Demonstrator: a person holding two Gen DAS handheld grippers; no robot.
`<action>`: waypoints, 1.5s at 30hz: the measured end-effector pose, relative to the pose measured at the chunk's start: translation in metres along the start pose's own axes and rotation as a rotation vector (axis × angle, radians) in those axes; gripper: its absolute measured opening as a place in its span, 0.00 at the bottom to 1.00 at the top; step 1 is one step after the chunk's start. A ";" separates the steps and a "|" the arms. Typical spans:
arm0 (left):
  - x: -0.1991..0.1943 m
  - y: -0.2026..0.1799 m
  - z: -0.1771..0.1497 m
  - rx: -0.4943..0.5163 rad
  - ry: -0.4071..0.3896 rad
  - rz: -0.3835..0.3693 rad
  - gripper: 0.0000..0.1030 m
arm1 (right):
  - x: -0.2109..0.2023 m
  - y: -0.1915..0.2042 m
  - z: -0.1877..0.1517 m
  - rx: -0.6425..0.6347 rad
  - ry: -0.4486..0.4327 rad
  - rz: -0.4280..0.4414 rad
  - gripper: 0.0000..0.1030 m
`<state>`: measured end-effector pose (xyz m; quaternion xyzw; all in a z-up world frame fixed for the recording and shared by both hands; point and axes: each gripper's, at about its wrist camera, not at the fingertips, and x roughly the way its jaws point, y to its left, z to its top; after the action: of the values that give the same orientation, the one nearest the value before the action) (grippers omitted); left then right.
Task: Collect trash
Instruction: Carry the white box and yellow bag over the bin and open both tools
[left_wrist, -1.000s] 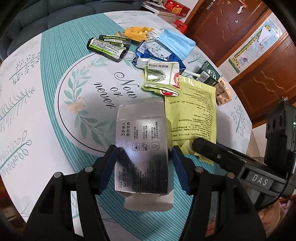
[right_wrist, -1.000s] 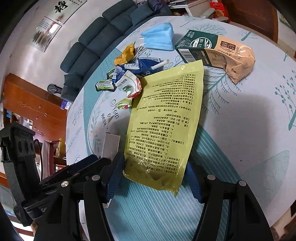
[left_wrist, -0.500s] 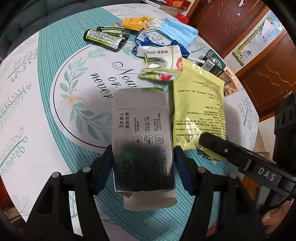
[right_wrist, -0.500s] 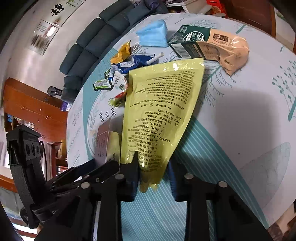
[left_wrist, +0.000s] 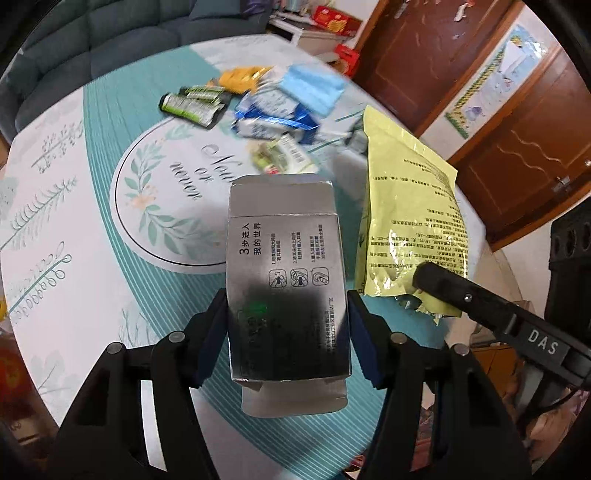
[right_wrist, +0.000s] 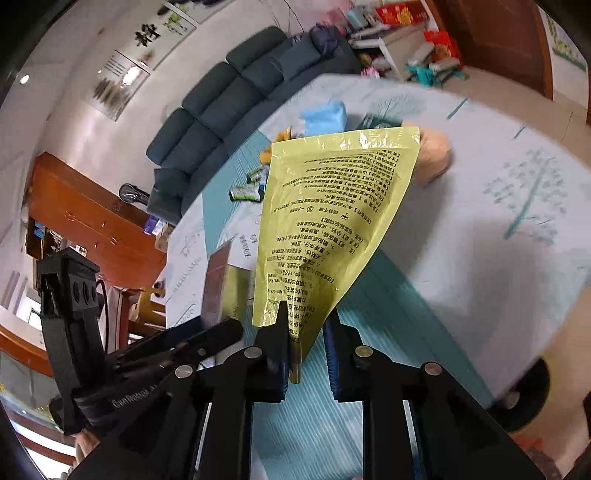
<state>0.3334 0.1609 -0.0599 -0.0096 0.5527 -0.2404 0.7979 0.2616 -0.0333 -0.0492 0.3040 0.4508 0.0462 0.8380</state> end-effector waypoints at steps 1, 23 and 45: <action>-0.008 -0.006 -0.001 0.007 -0.012 -0.008 0.56 | -0.012 0.000 -0.003 -0.010 -0.018 -0.001 0.16; -0.108 -0.194 -0.059 0.395 -0.210 -0.102 0.56 | -0.217 -0.071 -0.100 0.011 -0.255 -0.127 0.16; 0.123 -0.335 -0.188 0.723 0.239 -0.078 0.56 | -0.088 -0.331 -0.229 0.486 0.265 -0.330 0.16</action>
<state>0.0758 -0.1365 -0.1471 0.2795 0.5206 -0.4492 0.6701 -0.0346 -0.2256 -0.2610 0.4093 0.5970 -0.1599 0.6712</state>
